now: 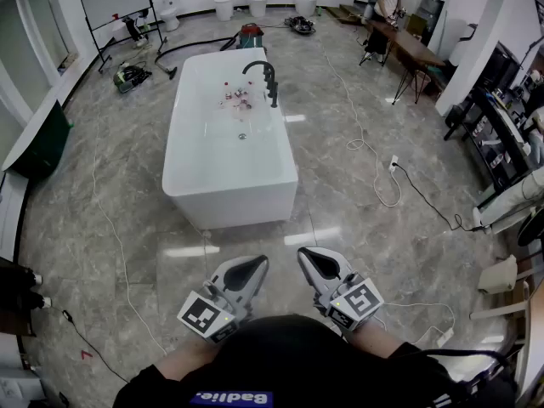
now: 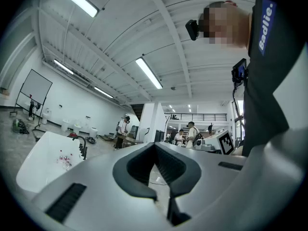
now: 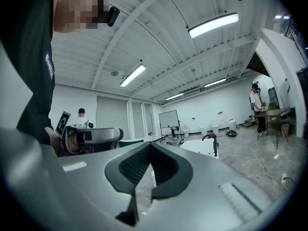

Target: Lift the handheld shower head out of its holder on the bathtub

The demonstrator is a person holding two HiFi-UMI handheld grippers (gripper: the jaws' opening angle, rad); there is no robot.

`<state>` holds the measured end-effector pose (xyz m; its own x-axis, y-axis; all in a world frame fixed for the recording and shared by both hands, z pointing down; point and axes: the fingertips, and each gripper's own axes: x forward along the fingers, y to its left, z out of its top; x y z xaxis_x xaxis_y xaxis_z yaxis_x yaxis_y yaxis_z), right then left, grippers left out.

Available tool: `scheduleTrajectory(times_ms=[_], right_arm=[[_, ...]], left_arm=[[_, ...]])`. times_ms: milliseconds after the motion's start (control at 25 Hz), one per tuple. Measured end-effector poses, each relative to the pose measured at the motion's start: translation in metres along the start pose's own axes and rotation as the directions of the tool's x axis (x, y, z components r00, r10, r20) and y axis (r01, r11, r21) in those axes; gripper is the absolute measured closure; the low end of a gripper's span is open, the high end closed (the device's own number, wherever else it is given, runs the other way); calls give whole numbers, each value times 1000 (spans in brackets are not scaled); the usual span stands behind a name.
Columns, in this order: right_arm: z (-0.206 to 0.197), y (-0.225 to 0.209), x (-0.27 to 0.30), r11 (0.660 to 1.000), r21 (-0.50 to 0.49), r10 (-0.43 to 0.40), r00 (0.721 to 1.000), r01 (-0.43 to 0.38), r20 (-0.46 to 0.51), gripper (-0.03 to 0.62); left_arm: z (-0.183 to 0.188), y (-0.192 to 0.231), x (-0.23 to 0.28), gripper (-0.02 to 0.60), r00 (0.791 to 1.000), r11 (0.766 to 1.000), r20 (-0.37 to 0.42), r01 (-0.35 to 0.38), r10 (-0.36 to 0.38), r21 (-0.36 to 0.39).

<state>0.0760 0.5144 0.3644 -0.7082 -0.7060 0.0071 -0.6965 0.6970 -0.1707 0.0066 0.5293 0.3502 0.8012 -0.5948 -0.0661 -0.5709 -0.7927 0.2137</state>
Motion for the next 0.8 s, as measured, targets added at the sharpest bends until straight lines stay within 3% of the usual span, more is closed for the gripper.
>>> scheduleTrajectory(times_ms=[320,560,800], right_arm=[[-11,-8,3,1000,-14,19,1000,-19,-23,599],[-3,-13,-1,999,30,28,999,-29,38,599],[-2,-36,-18,999,31,25,999,-27,36,597]], left_arm=[[-3,5,7,591,1000,1000,-11,1,-1,-2],[-4,4,13,591,1000,1000,-21,2,-2,-7],[-4,-1,33,591,999,999,-23,-32,33,21]])
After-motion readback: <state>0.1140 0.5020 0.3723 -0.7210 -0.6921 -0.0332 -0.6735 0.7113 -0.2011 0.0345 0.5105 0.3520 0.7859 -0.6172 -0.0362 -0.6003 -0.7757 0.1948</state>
